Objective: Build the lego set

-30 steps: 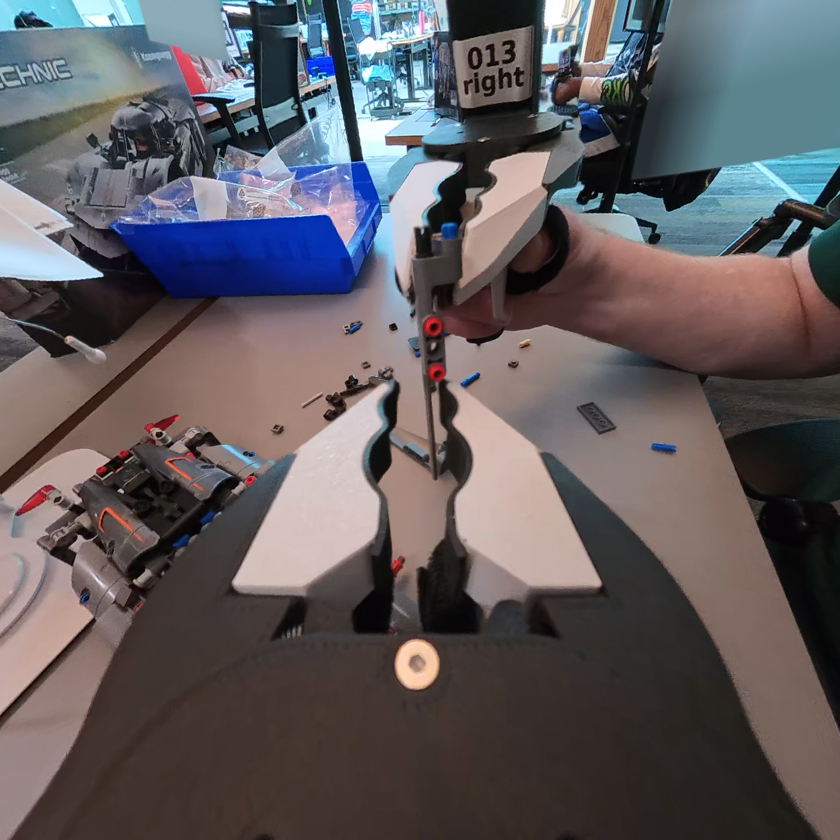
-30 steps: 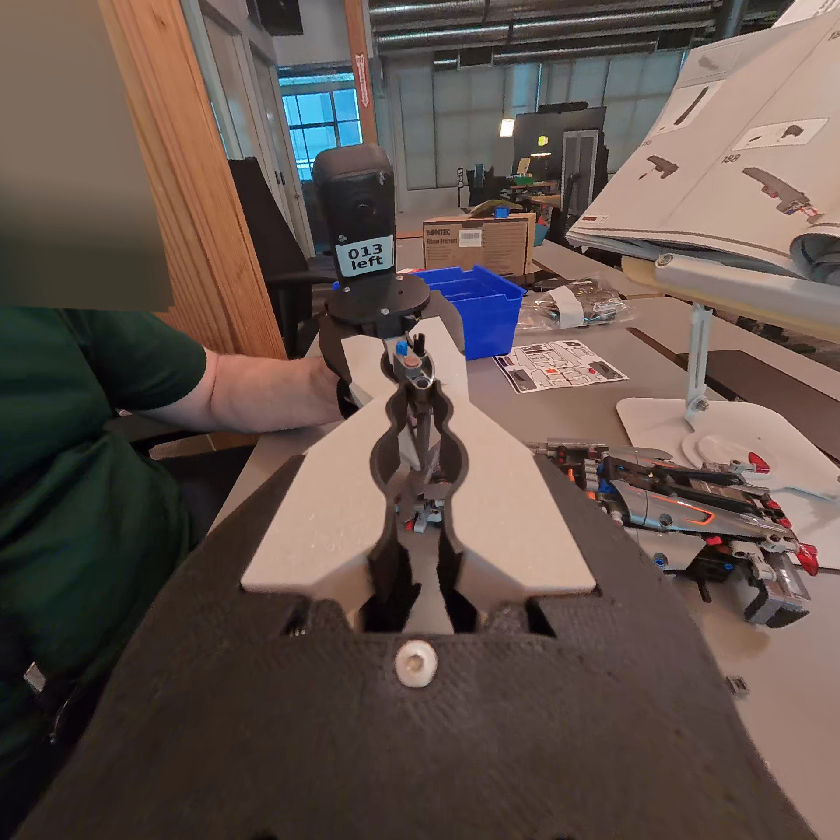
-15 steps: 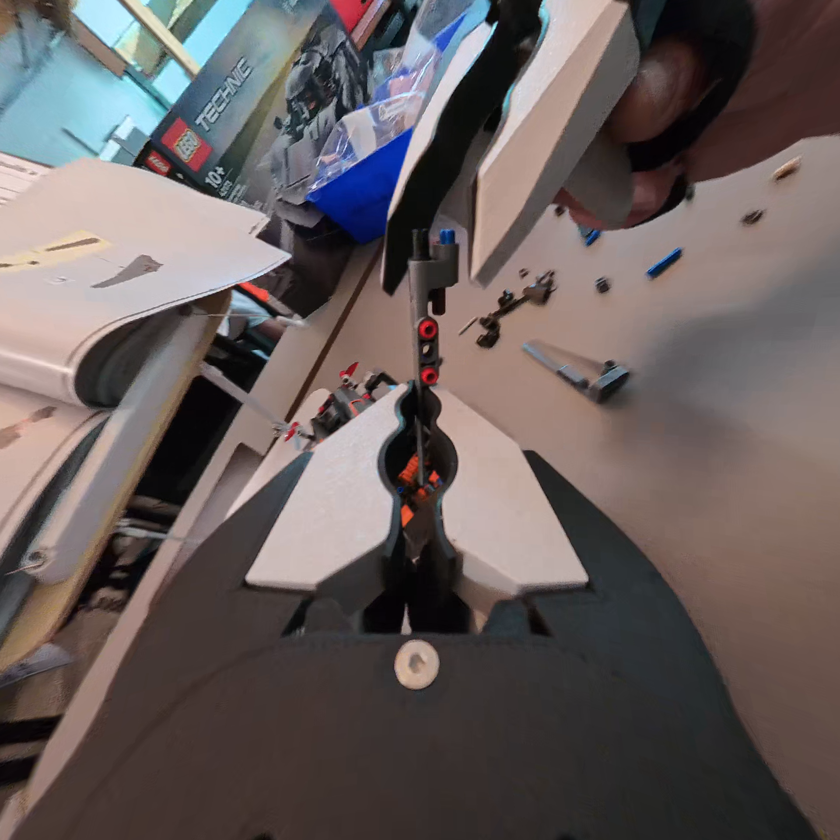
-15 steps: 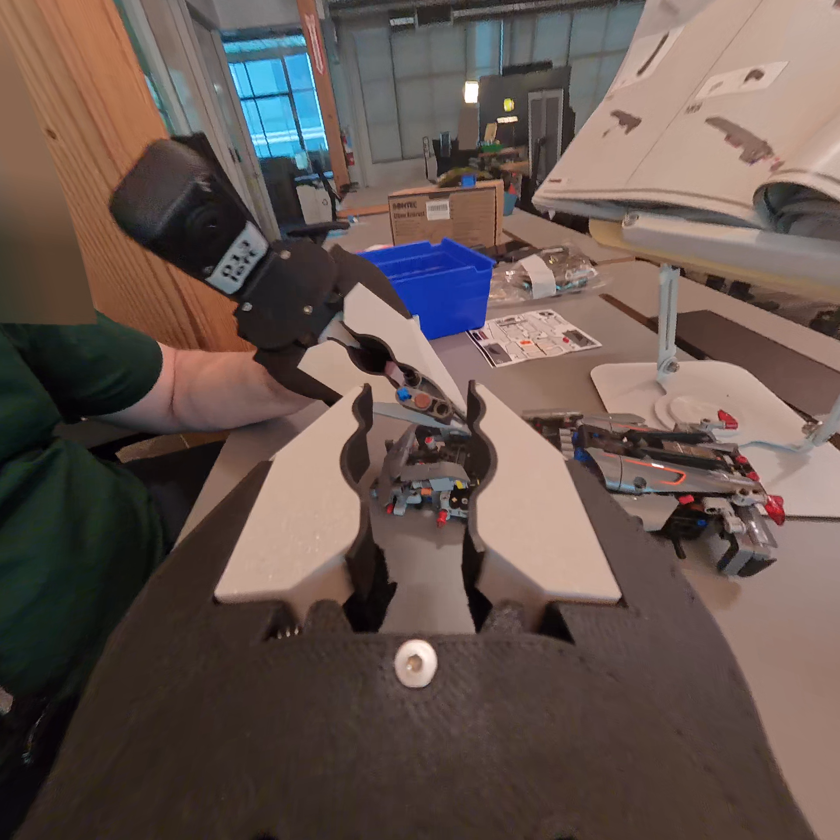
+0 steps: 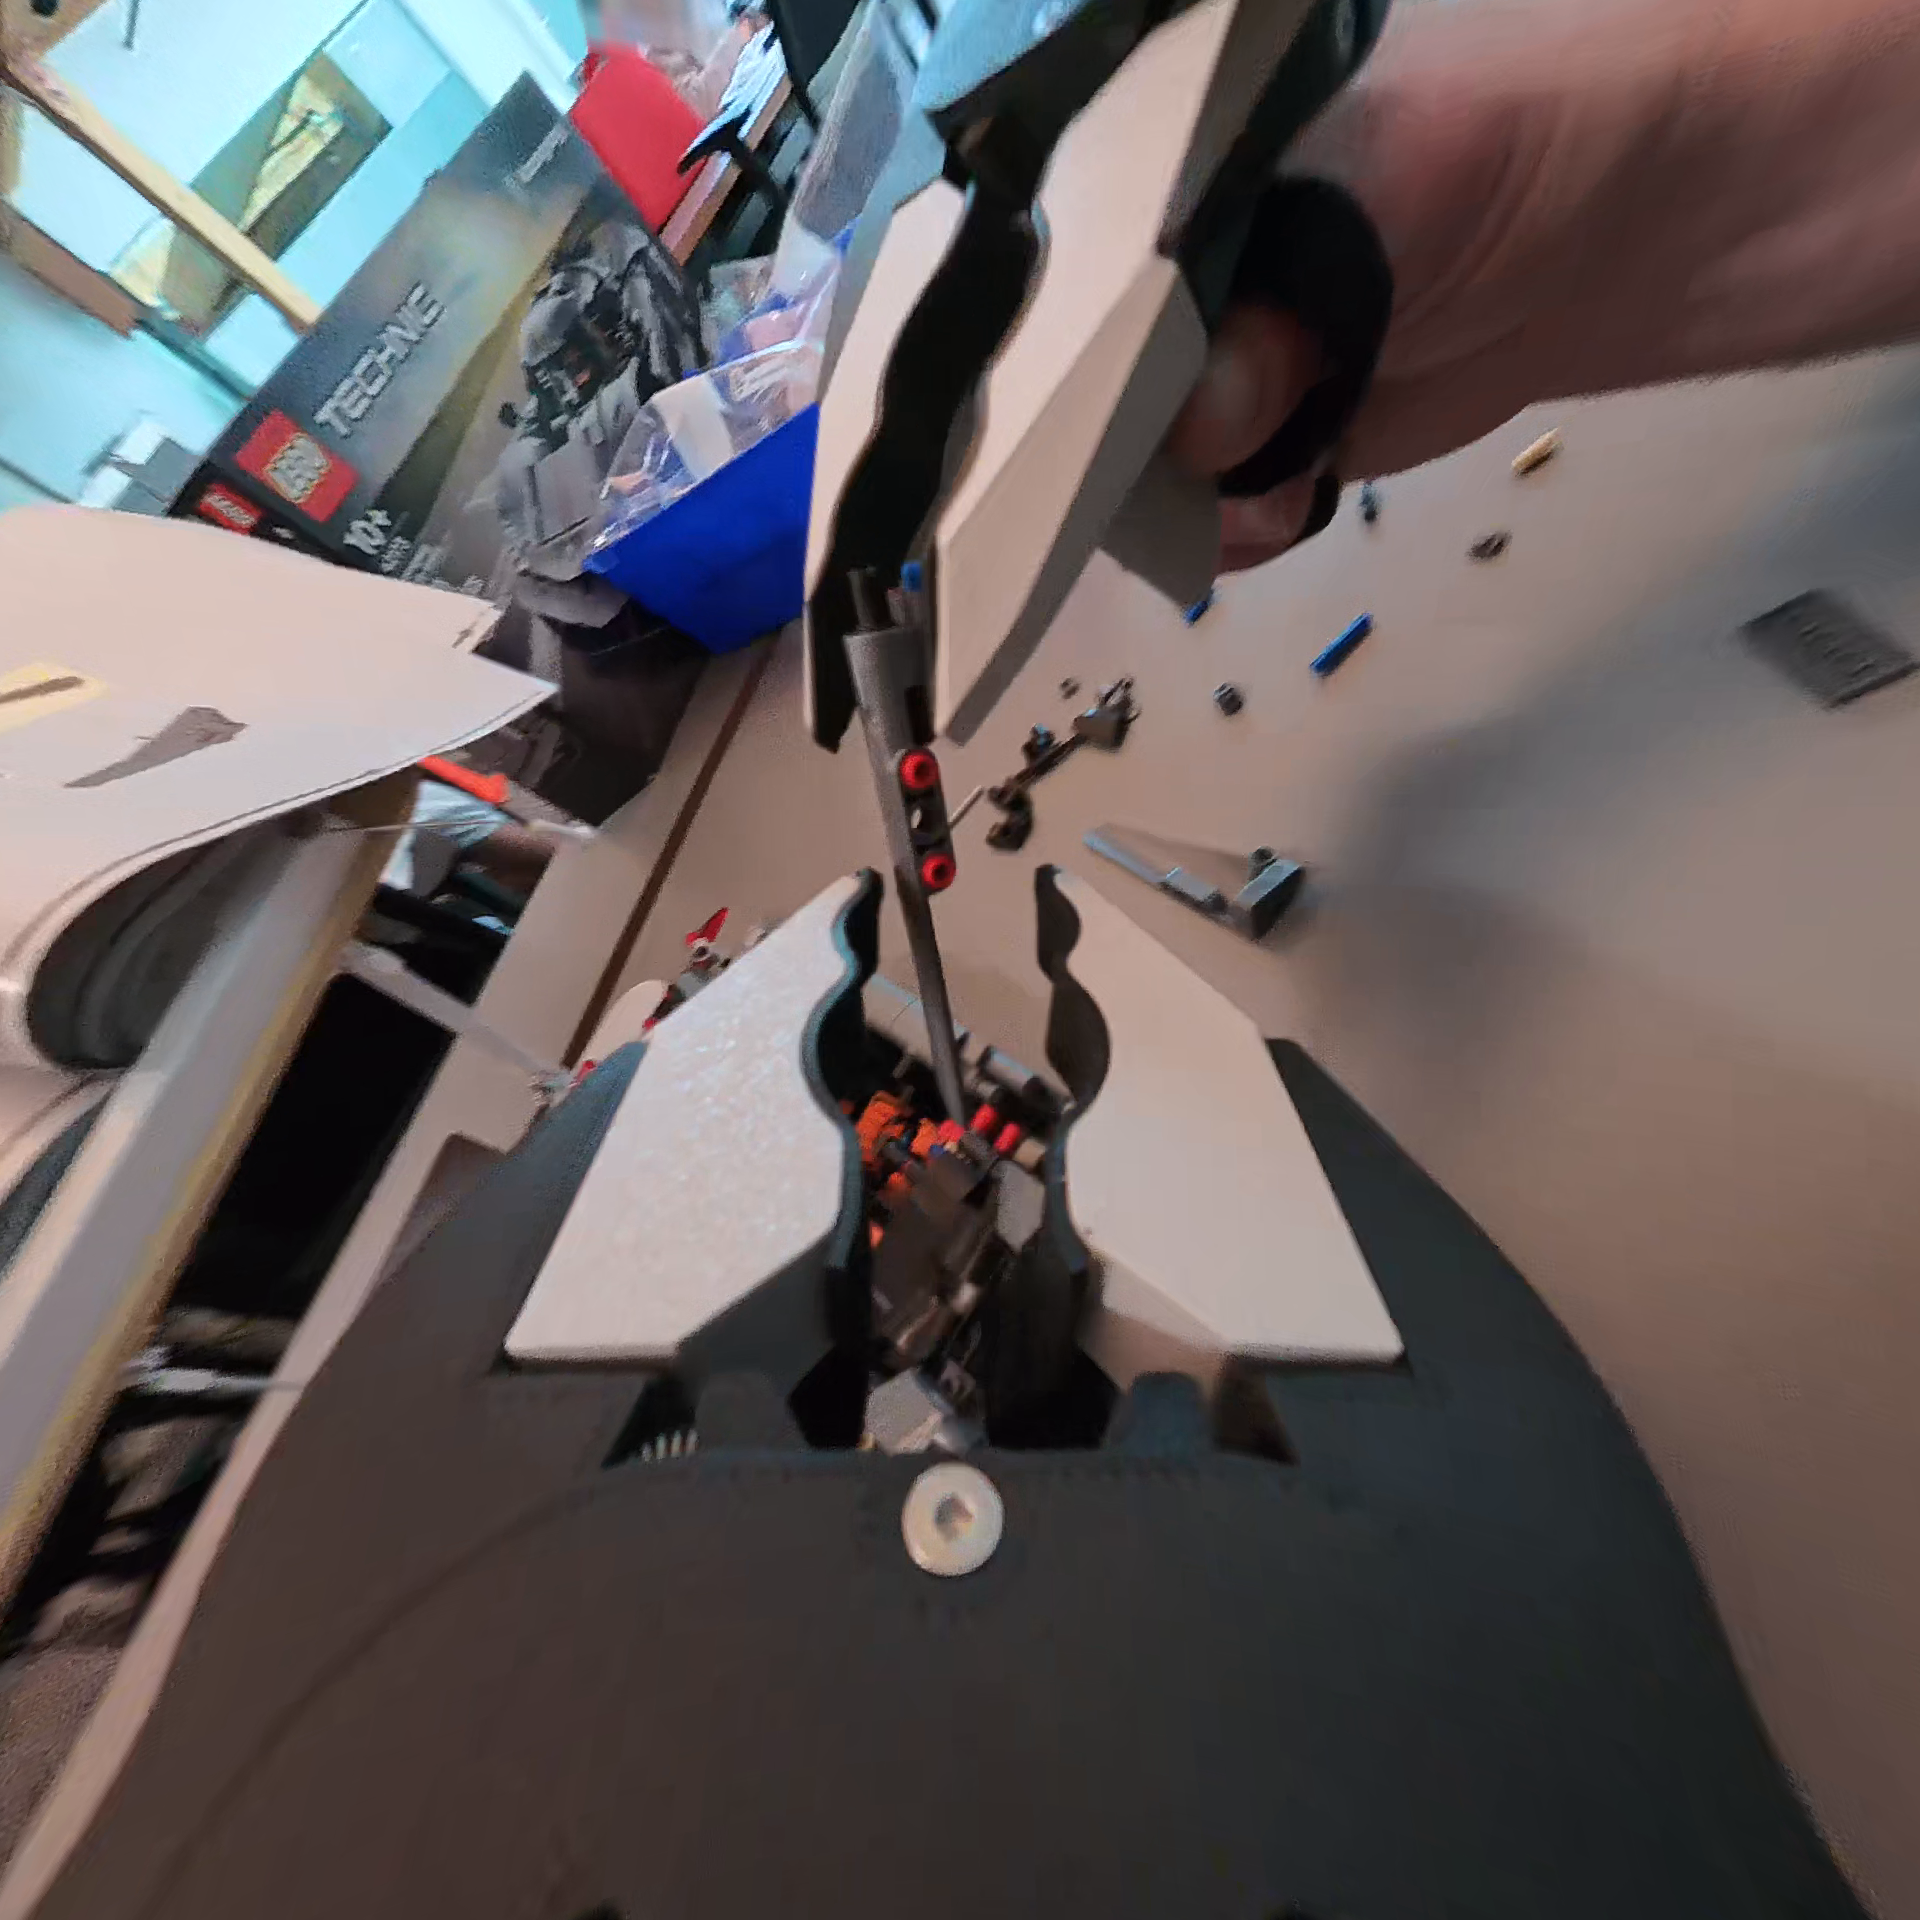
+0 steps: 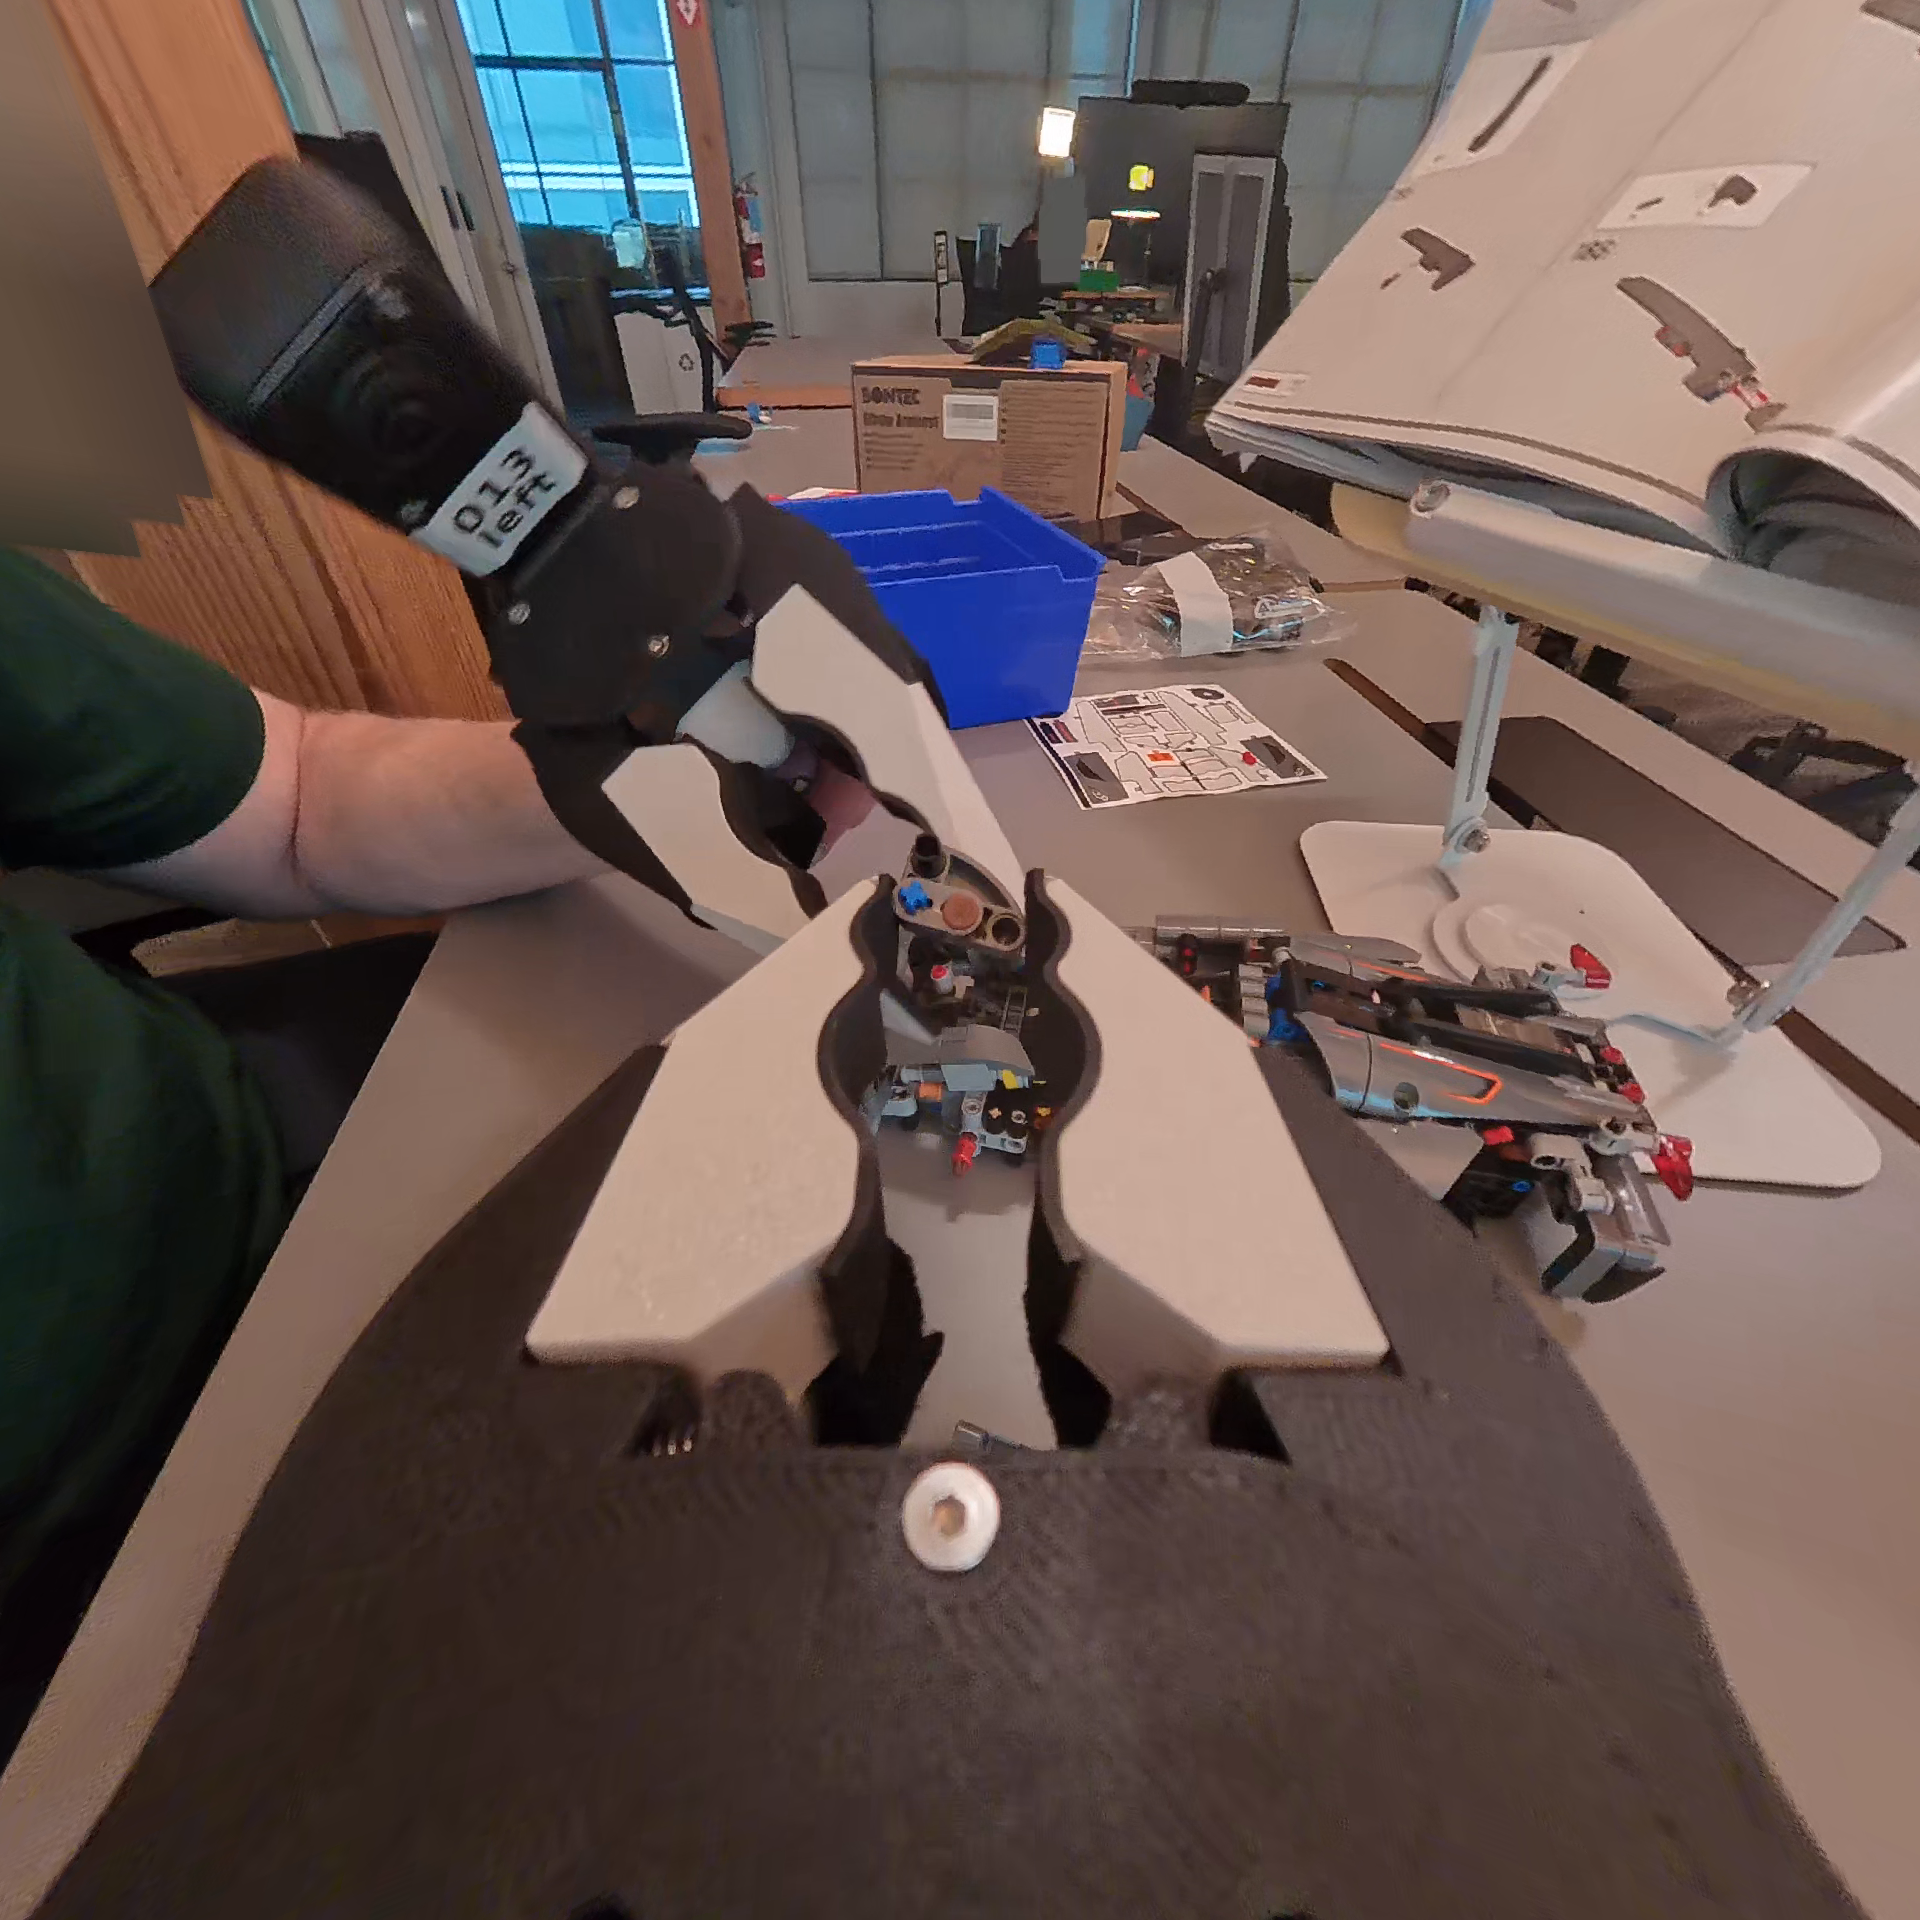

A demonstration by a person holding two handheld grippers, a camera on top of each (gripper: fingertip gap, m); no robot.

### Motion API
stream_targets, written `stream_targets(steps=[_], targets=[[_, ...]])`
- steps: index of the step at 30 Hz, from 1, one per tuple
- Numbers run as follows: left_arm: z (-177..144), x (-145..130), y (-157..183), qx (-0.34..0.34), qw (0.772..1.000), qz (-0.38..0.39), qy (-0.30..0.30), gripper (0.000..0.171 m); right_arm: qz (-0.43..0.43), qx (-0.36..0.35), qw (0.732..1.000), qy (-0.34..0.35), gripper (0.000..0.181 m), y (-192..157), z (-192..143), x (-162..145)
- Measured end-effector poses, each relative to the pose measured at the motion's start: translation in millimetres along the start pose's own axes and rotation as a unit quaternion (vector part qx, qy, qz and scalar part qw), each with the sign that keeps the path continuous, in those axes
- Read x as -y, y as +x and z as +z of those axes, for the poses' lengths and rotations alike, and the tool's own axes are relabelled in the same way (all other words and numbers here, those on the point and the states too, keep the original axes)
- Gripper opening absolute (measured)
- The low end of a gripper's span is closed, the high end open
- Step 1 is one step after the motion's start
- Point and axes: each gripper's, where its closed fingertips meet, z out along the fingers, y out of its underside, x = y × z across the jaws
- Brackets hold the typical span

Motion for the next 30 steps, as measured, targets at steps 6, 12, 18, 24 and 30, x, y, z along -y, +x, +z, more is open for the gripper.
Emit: stream_targets(steps=[6, 12, 18, 24, 30], targets=[[-5, 10, 14, -0.100, 0.989, -0.098, 0.047, 0.047, -0.057, 0.039, 0.998, 0.002, 0.022, -22, 4, 3], [-8, 10, 32, -0.177, 0.973, -0.134, 0.058, 0.013, -0.086, 0.067, 0.994, 0.001, 0.022, -38, 10, 1], [-8, 11, 23, -0.146, 0.979, -0.126, 0.066, 0.012, -0.074, 0.059, 0.995, 0.014, 0.023, -35, 10, 5], [-7, 3, 12, -0.084, 0.992, -0.083, 0.049, 0.012, -0.065, 0.033, 0.997, 0.017, 0.038, -23, 3, 8], [-6, 4, 14, -0.078, 0.993, -0.070, 0.052, 0.013, -0.083, 0.044, 0.996, -0.008, 0.022, -30, 9, 0]])
